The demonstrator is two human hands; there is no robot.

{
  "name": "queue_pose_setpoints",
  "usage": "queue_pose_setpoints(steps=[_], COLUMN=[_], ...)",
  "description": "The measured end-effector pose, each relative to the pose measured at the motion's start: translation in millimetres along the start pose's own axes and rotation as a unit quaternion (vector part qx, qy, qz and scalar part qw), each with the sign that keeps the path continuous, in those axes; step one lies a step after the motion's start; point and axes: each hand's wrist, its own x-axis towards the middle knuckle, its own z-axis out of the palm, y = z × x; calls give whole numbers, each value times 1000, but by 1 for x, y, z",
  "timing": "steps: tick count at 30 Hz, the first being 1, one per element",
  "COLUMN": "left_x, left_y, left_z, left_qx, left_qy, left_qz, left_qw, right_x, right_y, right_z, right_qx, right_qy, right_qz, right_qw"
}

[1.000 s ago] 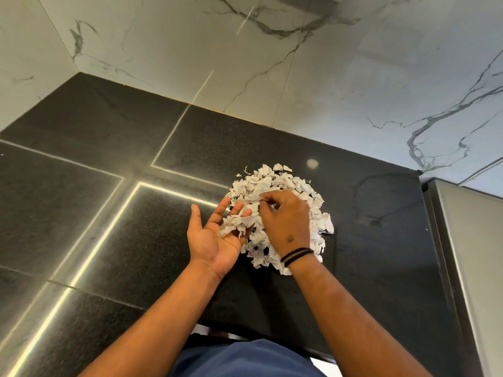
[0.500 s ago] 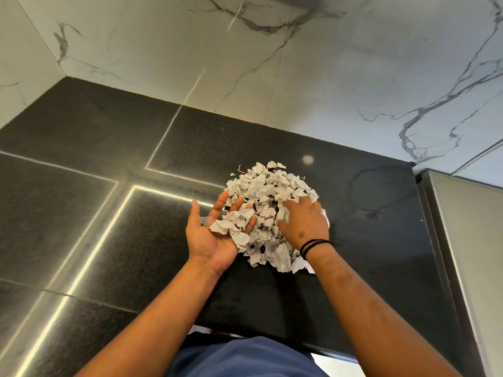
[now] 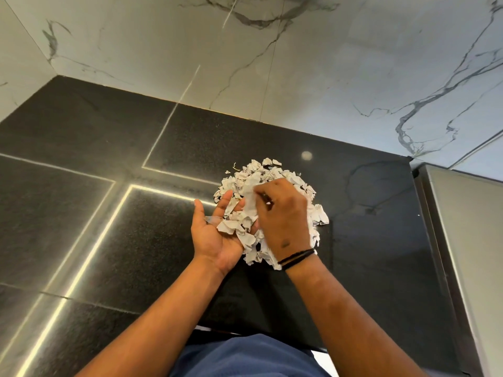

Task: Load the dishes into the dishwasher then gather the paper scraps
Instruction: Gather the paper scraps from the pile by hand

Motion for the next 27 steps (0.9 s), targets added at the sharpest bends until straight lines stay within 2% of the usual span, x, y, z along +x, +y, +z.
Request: queue_pose_setpoints(steps=[5, 7, 10, 12, 15, 17, 19, 21, 27], left_x=[2, 2, -1, -3, -3, -2, -1, -1, 1], left_y=[2, 2, 1, 3, 6, 8, 7, 6, 8], left_z=[4, 3, 4, 2, -2, -3, -2, 0, 1], left_qx=[-13, -19, -18, -21, -17, -14, -5, 1, 11], left_qy=[-38, -47, -53, -56, -49, -45, -42, -42, -23], left_qz=[-14, -14, -6, -8, -1, 0, 2, -1, 6], left_qw=[999, 999, 998, 998, 999, 999, 999, 999, 1000], right_x=[-16, -14, -3, 4, 7, 5, 1, 0, -2], right_y=[-18, -14, 7, 33, 77, 87, 85, 83, 83], right_z=[21, 19, 6, -5, -15, -13, -5, 3, -1], right_qx=[6, 6, 2, -35, -107, -163, -200, -217, -192], right_qy=[-98, -94, -25, -17, -124, -226, -282, -274, -176], right_qz=[-73, -71, -5, 59, 155, 176, 189, 184, 188], right_qw=[992, 993, 1000, 998, 974, 944, 919, 919, 947])
